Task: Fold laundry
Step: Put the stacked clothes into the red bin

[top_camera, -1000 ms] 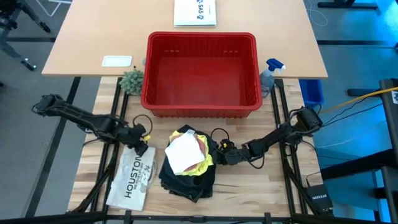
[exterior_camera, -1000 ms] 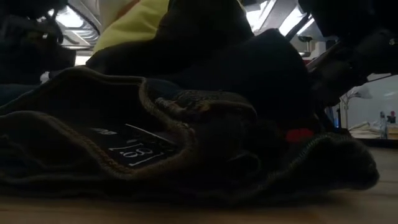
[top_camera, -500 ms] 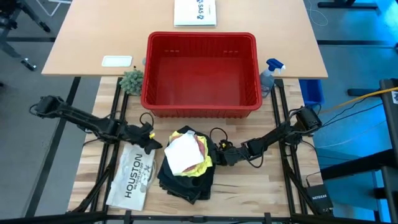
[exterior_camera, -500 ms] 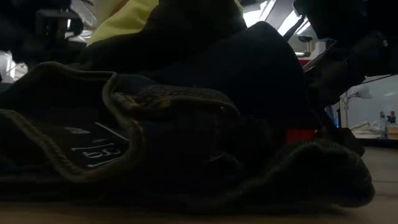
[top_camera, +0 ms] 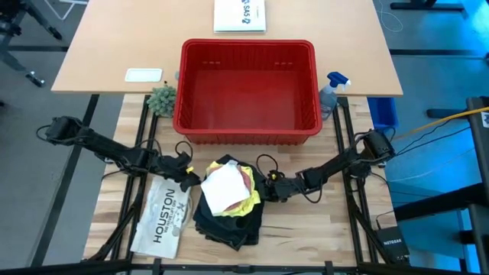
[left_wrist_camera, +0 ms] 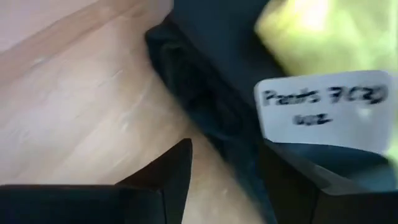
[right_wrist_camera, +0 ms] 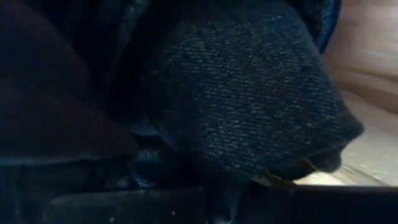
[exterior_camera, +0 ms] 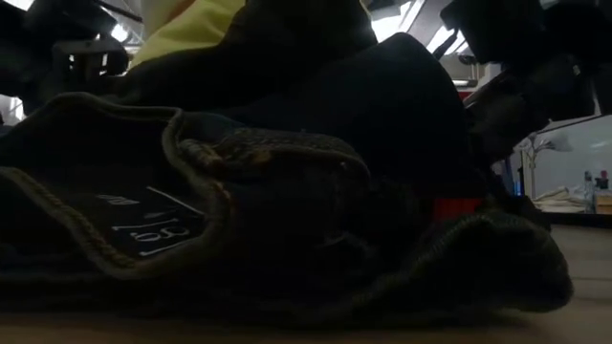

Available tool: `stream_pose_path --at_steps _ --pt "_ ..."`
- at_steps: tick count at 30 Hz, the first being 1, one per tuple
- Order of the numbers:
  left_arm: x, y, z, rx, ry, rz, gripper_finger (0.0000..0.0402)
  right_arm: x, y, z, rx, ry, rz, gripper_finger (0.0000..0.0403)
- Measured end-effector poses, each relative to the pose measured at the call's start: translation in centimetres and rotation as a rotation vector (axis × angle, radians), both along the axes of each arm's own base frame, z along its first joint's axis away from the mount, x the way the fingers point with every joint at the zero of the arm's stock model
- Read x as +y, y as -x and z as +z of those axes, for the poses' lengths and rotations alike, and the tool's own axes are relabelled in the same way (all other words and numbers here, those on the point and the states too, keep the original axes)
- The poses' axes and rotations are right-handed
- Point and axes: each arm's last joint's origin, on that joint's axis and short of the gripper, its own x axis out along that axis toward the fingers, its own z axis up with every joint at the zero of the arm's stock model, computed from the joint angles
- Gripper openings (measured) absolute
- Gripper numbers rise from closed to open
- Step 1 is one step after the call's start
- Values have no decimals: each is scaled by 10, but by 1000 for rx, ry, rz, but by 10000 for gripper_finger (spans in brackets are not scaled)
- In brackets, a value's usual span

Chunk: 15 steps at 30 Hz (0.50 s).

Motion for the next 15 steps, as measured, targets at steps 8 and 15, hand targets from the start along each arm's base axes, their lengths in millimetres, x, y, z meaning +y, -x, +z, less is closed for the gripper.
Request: stream_pose_path --at_steps 8,15 --pt "0 2 -2 18 -59 -19 169 -5 -2 1 -6 -23 1 13" --pt "1 2 -2 21 -87 -18 169 -6 -3 1 -16 -29 -1 13"
